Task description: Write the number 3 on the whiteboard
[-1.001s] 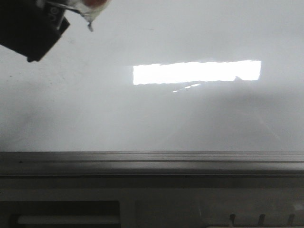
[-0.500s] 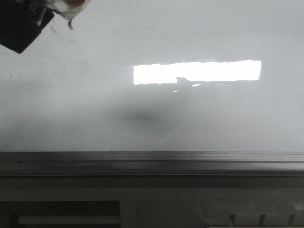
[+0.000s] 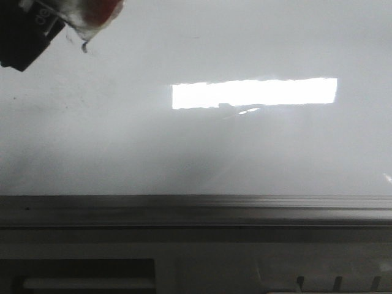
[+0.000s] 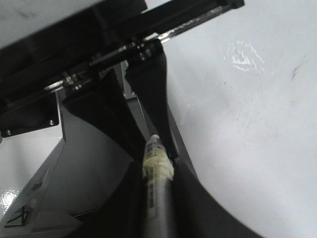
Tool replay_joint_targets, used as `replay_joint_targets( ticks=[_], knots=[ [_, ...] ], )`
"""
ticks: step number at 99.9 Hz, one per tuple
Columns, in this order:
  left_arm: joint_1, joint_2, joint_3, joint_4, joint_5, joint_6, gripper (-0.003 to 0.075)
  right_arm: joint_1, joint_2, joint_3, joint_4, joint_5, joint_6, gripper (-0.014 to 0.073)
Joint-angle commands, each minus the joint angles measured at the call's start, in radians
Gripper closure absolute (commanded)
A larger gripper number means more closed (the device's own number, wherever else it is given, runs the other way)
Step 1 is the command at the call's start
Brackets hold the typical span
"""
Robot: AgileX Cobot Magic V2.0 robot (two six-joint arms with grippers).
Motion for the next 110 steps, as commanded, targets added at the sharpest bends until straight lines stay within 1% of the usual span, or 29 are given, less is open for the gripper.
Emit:
replay_joint_targets(
  ticks=[1, 5, 6, 8, 9, 13, 18, 21, 26, 31, 39, 50, 58, 70, 83, 101, 110],
  knots=[
    [-0.009, -0.032, -0.033, -0.074, -0.039, -0.011, 0.0606, -0.002, -0.008, -0.034, 0.022, -0.106, -0.002, 0.0656],
    [-0.009, -0.047, -0.033, -0.074, -0.039, -0.026, 0.0518, -0.002, -0.008, -0.034, 0.02, -0.117, -0.002, 0.0656],
    [-0.009, -0.053, -0.033, -0.074, -0.039, -0.037, 0.0485, -0.002, -0.008, -0.034, 0.019, -0.119, -0.002, 0.0656],
    [-0.007, -0.063, -0.033, -0.072, -0.041, -0.052, 0.0451, -0.005, -0.008, -0.034, 0.02, -0.126, -0.002, 0.0656],
    [-0.007, -0.067, -0.033, -0.072, -0.041, -0.057, 0.0418, -0.005, -0.008, -0.034, 0.02, -0.128, -0.002, 0.0656],
    [-0.001, -0.092, -0.033, -0.07, -0.042, -0.085, 0.0325, -0.01, -0.008, -0.037, 0.017, -0.141, -0.002, 0.0656],
    [0.008, -0.125, -0.033, -0.07, -0.042, -0.108, 0.0253, -0.02, -0.008, -0.037, 0.007, -0.148, -0.002, 0.0656],
    [0.013, -0.149, -0.033, -0.066, -0.042, -0.129, 0.0244, -0.026, -0.008, -0.037, -0.003, -0.155, -0.002, 0.0656],
    [0.024, -0.197, -0.031, -0.054, -0.042, -0.172, 0.0269, -0.041, -0.008, -0.037, -0.021, -0.164, -0.002, 0.0656],
    [0.033, -0.255, -0.024, -0.041, -0.042, -0.221, 0.0327, -0.061, -0.008, -0.037, -0.033, -0.175, -0.002, 0.0656],
    [0.052, -0.371, -0.001, -0.021, -0.049, -0.299, 0.0444, -0.112, -0.008, -0.037, -0.035, -0.197, -0.002, 0.0656],
    [0.079, -0.536, 0.054, 0.016, -0.094, -0.431, 0.0599, -0.211, -0.004, -0.037, -0.035, -0.217, -0.002, 0.0656],
    [0.09, -0.662, 0.099, 0.031, -0.106, -0.493, 0.0741, -0.278, 0.003, -0.037, -0.035, -0.217, -0.002, 0.0656],
    [0.095, -0.807, 0.178, 0.039, -0.153, -0.536, 0.0741, -0.337, 0.015, -0.037, -0.035, -0.213, -0.002, 0.0656],
    [0.095, -0.904, 0.246, 0.039, -0.195, -0.576, 0.0741, -0.364, 0.036, -0.035, -0.035, -0.195, -0.002, 0.0655],
    [0.095, -0.928, 0.274, 0.039, -0.199, -0.61, 0.0741, -0.418, 0.048, -0.033, -0.037, -0.125, -0.002, 0.0653],
    [0.095, -0.928, 0.275, 0.039, -0.202, -0.61, 0.0741, -0.456, 0.042, -0.033, -0.037, -0.086, 0.0, 0.0631]
  ],
)
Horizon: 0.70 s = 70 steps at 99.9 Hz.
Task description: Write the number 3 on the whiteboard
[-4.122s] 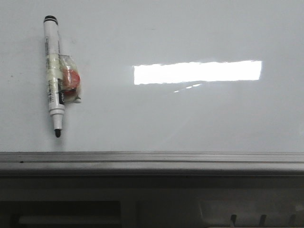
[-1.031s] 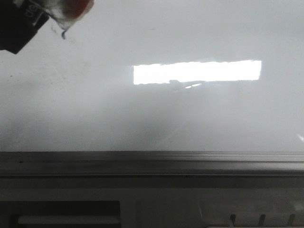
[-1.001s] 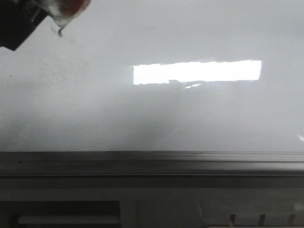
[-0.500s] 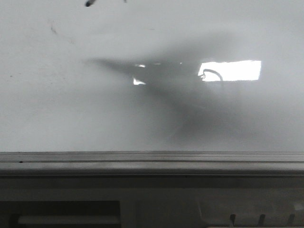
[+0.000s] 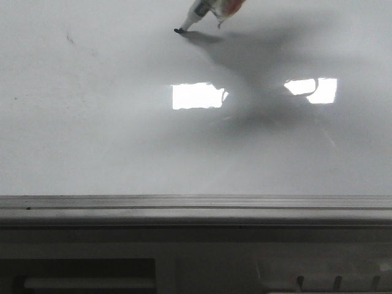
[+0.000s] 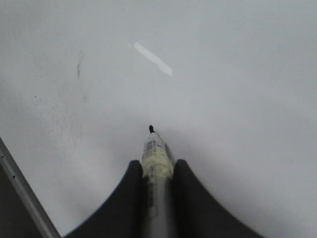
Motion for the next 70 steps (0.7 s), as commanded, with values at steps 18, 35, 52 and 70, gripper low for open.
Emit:
replay_joint_targets(
  ticks=[18, 35, 52, 70],
  knots=[
    [0.003, 0.016, -0.02, -0.018, -0.09, -0.016, 0.0741, -0.083, -0.063, -0.017, -0.031, 0.066, 0.008, 0.0634],
    [0.003, 0.016, -0.02, -0.018, -0.09, -0.016, 0.0741, -0.059, -0.066, 0.063, 0.045, 0.021, 0.035, 0.0634],
    [0.003, 0.016, -0.02, -0.018, -0.09, -0.016, 0.0741, 0.01, 0.011, 0.115, 0.072, -0.112, 0.035, 0.0634],
    [0.003, 0.016, -0.02, -0.018, -0.09, -0.016, 0.0741, -0.001, 0.018, 0.109, 0.072, -0.115, 0.035, 0.0634]
  ],
)
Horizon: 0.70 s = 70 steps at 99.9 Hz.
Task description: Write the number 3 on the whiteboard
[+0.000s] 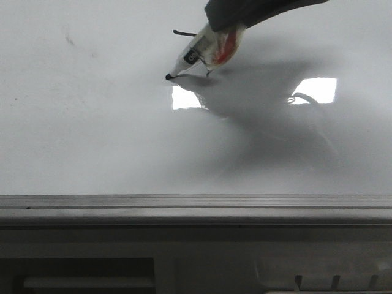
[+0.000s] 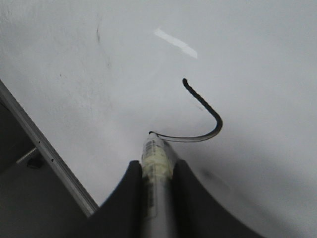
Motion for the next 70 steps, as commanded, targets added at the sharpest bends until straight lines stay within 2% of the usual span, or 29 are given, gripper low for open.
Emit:
replay_joint_targets(
  ticks=[1, 23, 39, 53, 70],
  knots=[
    [0.003, 0.016, -0.022, -0.018, -0.084, -0.01, 0.0741, -0.033, 0.006, -0.01, -0.057, -0.062, 0.001, 0.0634],
    [0.003, 0.016, -0.022, -0.016, -0.084, -0.01, 0.0741, -0.151, -0.088, 0.014, -0.06, 0.053, 0.001, 0.0634],
    [0.003, 0.016, -0.022, -0.016, -0.084, -0.01, 0.0741, -0.158, -0.159, 0.073, -0.036, 0.051, 0.009, 0.0634],
    [0.003, 0.016, -0.022, -0.018, -0.084, -0.01, 0.0741, -0.106, -0.132, 0.136, 0.092, -0.043, 0.011, 0.0634],
    [0.003, 0.016, -0.022, -0.02, -0.084, -0.01, 0.0741, 0.055, 0.007, 0.14, 0.141, -0.189, 0.011, 0.0634]
  ],
)
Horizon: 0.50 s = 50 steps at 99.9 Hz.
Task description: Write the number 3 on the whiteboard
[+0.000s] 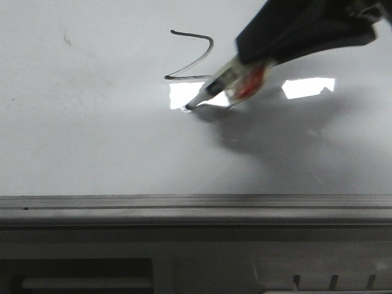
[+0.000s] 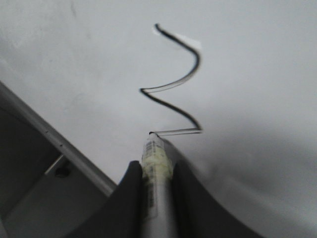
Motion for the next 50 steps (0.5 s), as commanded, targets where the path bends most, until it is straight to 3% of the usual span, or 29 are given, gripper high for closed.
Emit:
replay_joint_targets(
  ticks=[1, 22, 45, 50],
  knots=[
    [0.003, 0.016, -0.022, -0.02, -0.082, -0.01, 0.0741, 0.071, 0.087, -0.018, -0.011, -0.135, -0.007, 0.0634],
    [0.003, 0.016, -0.022, -0.02, -0.082, -0.01, 0.0741, 0.134, 0.169, -0.07, -0.011, -0.117, -0.007, 0.0634],
    [0.003, 0.016, -0.022, -0.061, -0.127, -0.012, 0.0735, 0.151, -0.024, -0.211, -0.012, 0.072, -0.026, 0.0634],
    [0.003, 0.023, -0.022, -0.078, -0.168, -0.012, 0.0698, 0.166, -0.074, -0.255, -0.019, 0.092, -0.03, 0.0634]
  ],
)
